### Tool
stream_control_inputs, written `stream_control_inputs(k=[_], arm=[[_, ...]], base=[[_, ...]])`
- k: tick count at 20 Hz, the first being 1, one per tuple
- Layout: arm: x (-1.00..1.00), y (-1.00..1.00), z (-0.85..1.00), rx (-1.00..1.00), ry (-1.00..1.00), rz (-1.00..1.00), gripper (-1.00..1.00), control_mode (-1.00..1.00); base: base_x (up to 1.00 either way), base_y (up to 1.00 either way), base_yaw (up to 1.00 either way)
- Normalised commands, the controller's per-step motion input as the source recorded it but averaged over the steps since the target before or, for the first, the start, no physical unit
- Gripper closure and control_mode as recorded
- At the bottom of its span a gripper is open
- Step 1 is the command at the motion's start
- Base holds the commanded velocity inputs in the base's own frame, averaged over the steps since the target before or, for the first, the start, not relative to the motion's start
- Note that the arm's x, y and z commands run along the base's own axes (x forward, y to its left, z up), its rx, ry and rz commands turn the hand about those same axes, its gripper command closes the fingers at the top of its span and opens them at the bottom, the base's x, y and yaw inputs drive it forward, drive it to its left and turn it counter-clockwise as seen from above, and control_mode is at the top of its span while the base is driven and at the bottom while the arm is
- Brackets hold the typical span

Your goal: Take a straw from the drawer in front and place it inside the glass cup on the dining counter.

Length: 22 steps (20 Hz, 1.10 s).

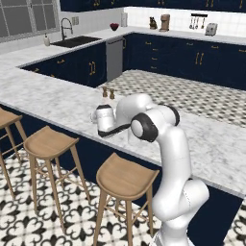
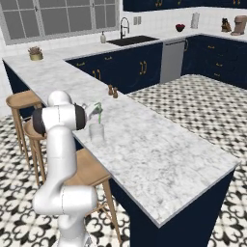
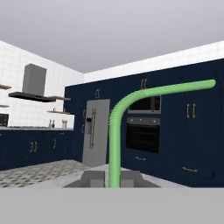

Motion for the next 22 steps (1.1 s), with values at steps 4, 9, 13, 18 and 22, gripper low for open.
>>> stream_control_inputs(k=[4, 9, 13, 18, 22], arm=[[0.01, 0.00, -0.38, 0.00, 0.02, 0.00, 1.00, -1.00], [0.20, 0.07, -0.39, 0.00, 0.01, 0.00, 1.00, -1.00], [0.43, 0.08, -0.28, 0.00, 0.00, 0.00, 1.00, -1.00], [0.39, 0.12, -0.35, 0.00, 0.01, 0.00, 1.00, -1.00], [-0.27, 0.31, -0.22, -0.01, -0.02, 0.00, 1.00, -1.00]], base=[[0.00, 0.00, 0.00], [0.00, 0.00, 0.00], [0.00, 0.00, 0.00], [0.00, 0.00, 0.00], [0.00, 0.00, 0.00]])
